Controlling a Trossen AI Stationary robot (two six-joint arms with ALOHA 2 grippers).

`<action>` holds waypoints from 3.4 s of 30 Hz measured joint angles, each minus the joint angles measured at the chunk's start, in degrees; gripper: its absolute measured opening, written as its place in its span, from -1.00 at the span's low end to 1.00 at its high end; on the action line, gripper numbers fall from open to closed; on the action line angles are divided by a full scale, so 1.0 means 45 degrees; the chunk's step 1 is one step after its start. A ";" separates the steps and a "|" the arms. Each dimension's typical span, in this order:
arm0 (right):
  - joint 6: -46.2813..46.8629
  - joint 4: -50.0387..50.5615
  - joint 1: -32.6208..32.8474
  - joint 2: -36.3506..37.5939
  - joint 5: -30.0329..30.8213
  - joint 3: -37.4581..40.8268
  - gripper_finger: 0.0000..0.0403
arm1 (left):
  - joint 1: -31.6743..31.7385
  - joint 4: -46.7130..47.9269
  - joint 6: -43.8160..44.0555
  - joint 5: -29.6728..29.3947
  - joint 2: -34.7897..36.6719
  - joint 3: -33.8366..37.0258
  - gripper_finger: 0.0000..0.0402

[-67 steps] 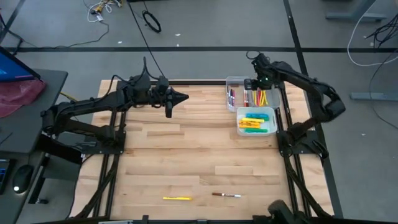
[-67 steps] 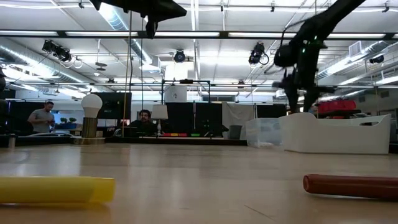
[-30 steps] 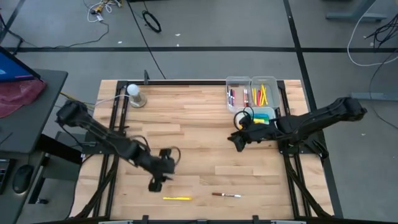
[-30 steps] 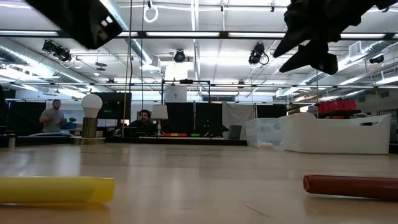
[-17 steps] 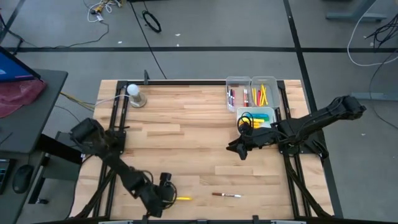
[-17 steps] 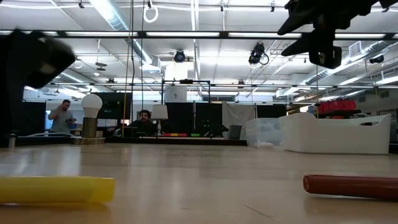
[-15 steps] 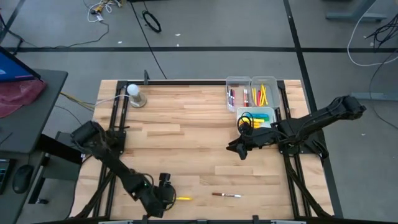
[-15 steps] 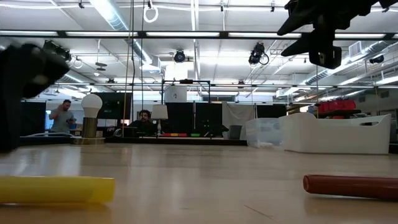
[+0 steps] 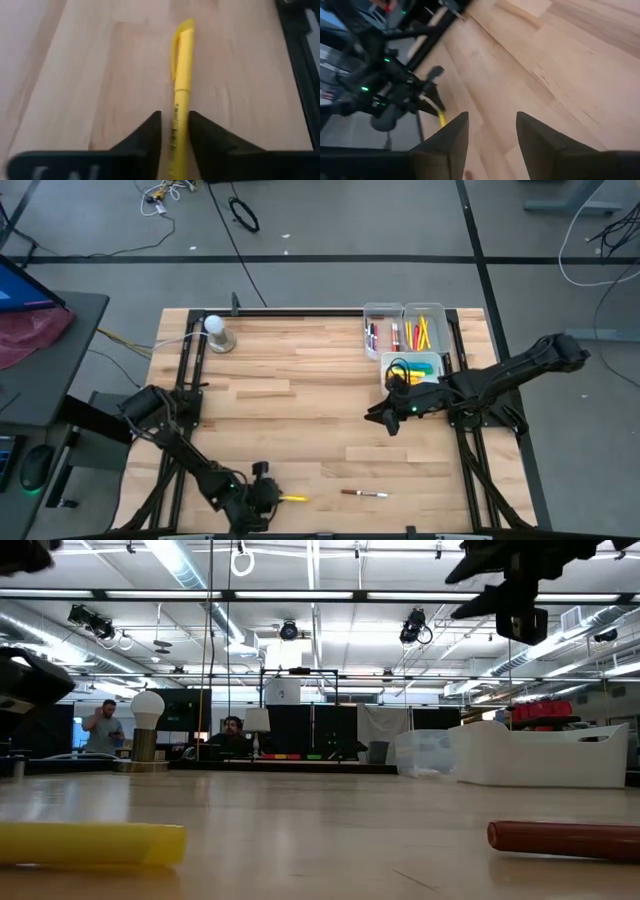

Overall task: Pick & Place Markers
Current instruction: Put the yellow pen into the gray bin

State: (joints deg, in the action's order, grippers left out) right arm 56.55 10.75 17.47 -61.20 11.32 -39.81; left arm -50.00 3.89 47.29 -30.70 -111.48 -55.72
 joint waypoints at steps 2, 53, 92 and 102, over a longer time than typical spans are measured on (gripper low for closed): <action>-0.0005 -0.0095 0.0000 0.0307 0.0003 0.0000 -0.19 | 0.0130 0.0120 0.1109 0.0004 0.0003 0.0004 -0.64; -0.8900 -1.1794 0.0246 -0.3057 0.3262 -0.1459 0.27 | 0.6665 -0.9680 -0.6125 -0.0229 0.5610 0.0053 -0.84; -0.5547 0.6774 -0.3262 0.1570 0.6261 -0.5974 -0.90 | 0.7544 -0.8113 -0.5974 0.0111 0.5625 0.0043 0.16; -0.6519 0.8808 -1.1345 -0.0189 0.3553 -0.4349 -0.90 | 0.7539 -0.8031 -0.5500 0.0121 0.5625 0.0043 0.11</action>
State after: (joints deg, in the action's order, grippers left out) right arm 27.22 50.39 -33.58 -62.05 27.31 -59.38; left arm -16.08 -32.25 22.54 -30.15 -86.17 -55.53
